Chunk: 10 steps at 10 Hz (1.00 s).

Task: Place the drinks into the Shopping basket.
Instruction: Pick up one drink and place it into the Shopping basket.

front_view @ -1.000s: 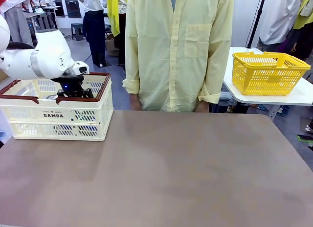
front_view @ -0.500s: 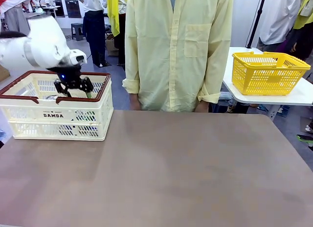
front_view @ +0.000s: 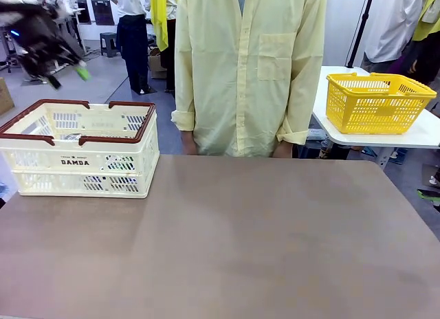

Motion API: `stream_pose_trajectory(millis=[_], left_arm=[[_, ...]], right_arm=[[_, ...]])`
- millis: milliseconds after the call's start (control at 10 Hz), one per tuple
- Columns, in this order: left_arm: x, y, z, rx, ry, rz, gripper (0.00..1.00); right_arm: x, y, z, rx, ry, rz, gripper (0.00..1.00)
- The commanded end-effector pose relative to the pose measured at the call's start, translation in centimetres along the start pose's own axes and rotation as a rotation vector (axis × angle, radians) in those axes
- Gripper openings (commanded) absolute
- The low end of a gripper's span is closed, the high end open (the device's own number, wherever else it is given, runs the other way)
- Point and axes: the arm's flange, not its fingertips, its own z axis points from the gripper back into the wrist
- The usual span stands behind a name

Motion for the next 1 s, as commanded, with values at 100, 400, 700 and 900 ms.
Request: stream_pose_trajectory(millis=[100, 400, 700, 900], left_arm=[[-2.7, 10.4, 5.3, -0.35, 0.042, 0.111, 1.0], [-10.6, 20.9, 3.6, -0.718, -0.104, 0.132, 1.0], [-12.8, 23.3, 3.4, -0.688, -0.111, 0.182, 1.0], [-12.8, 23.3, 3.4, -0.688, -0.111, 0.182, 1.0]], right_arm=[[-0.1, 0.6, 0.0, 0.012, -0.001, 0.001, 1.0], [-0.1, 0.6, 0.0, 0.012, -0.001, 0.001, 1.0], [-0.1, 0.6, 0.0, 0.012, -0.001, 0.001, 1.0], [-0.1, 0.6, 0.0, 0.012, -0.001, 0.001, 1.0]])
